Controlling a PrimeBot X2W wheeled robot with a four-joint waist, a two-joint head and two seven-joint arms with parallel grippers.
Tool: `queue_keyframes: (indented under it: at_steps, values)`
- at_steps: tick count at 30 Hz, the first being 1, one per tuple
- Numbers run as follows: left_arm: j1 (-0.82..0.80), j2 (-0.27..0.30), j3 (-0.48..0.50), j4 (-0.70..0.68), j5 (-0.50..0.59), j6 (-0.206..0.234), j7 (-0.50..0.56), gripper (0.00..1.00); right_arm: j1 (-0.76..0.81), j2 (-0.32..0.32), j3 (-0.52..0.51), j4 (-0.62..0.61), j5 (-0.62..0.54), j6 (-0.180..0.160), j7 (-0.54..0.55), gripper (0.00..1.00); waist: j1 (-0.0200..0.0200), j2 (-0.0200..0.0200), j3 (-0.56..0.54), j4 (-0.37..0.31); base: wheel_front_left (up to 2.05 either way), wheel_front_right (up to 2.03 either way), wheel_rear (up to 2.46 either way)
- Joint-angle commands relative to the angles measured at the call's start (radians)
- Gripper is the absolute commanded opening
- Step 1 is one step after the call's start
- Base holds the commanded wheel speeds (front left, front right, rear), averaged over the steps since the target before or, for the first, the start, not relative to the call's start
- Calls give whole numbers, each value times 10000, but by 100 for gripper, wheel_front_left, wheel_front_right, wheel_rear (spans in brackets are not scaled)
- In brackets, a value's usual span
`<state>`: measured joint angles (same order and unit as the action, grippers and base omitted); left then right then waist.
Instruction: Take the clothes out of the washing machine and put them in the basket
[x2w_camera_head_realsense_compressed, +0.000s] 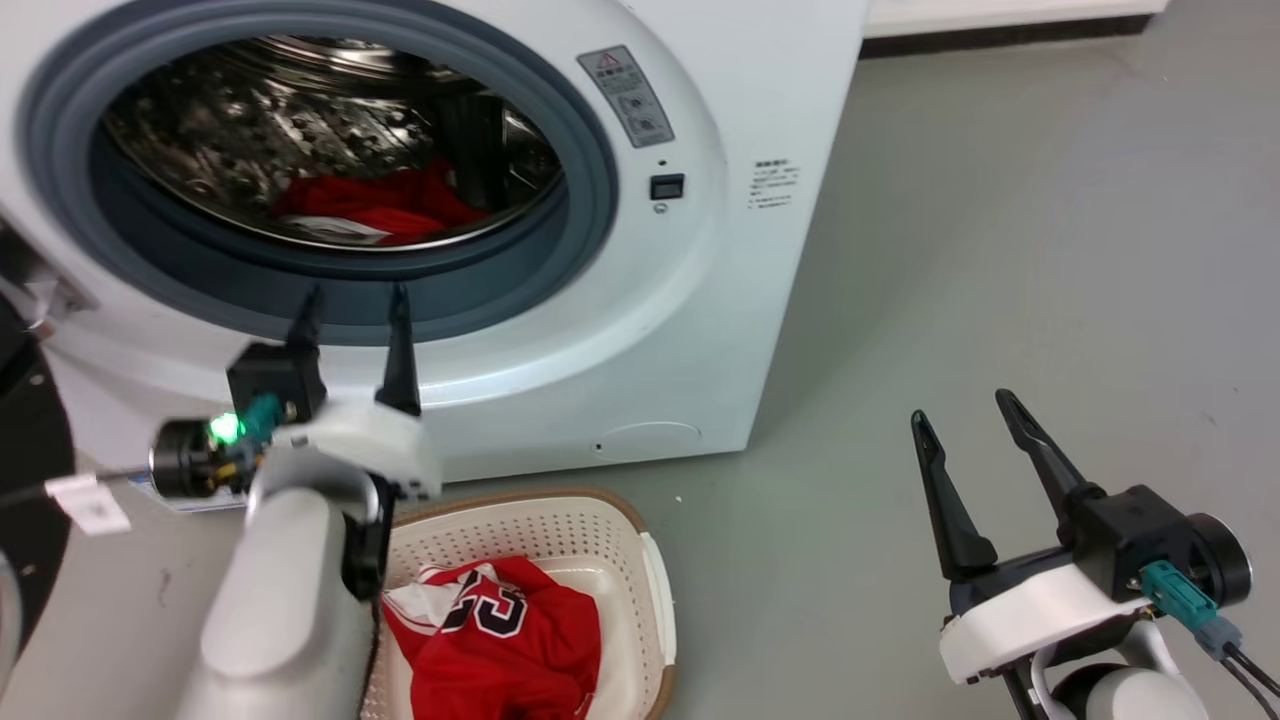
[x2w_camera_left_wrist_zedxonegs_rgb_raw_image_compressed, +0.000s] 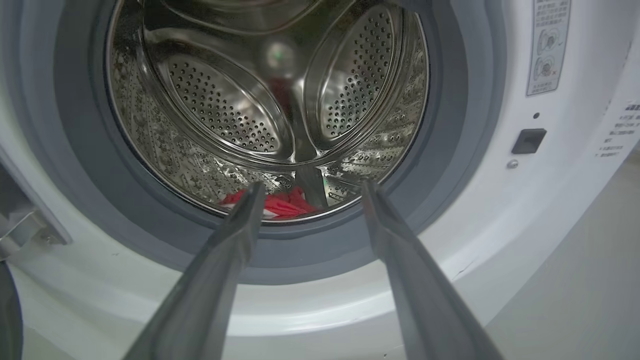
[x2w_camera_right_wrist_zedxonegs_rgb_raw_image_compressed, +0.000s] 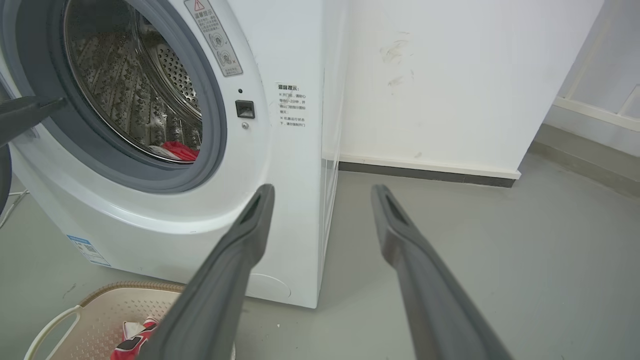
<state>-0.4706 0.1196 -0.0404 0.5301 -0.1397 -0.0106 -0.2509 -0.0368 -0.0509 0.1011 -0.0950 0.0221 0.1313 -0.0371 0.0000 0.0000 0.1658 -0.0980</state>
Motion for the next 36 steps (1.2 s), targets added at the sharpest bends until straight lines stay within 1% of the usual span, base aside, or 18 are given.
queue_keyframes:
  at_steps: [1, 5, 11, 22, 28, 34, 36]
  values:
    - [-354, 111, -35, 245, 54, -72, 54, 100, -104, 14, 23, 19, 69, -10, -90, 100, 0, 0, 172, -175, 0, 0, 0]
    - [-1223, 582, 4, 1016, 112, -209, 201, 100, -328, 16, 212, 100, 214, -10, -218, 100, 0, 0, 541, -546, 0, 0, 0]
    - [-2512, 1260, 87, 2109, 137, -251, 595, 100, -672, 14, 487, 244, 409, -10, -525, 100, 0, 0, 1290, -1098, 0, 0, 0]
    - [-5112, 2782, -46, 3949, 455, -427, 1849, 100, -1523, 17, 1197, 732, 863, -10, -1122, 100, 0, 0, 2805, -1940, 0, 0, 0]
    - [-6433, 3625, -384, 4585, 786, -647, 2809, 100, -2065, 19, 1741, 1035, 1096, -10, -1418, 100, 0, 0, 3655, -2436, 0, 0, 0]
    - [-7386, 4219, -727, 4951, 987, -864, 3643, 100, -2376, 22, 2187, 1354, 1389, -10, -1659, 100, 0, 0, 4227, -2832, 0, 0, 0]
    - [-7778, 4520, -859, 5003, 1077, -937, 3947, 100, -2440, 19, 2316, 1469, 1461, -10, -1694, 100, 0, 0, 4427, -2957, 0, 0, 0]
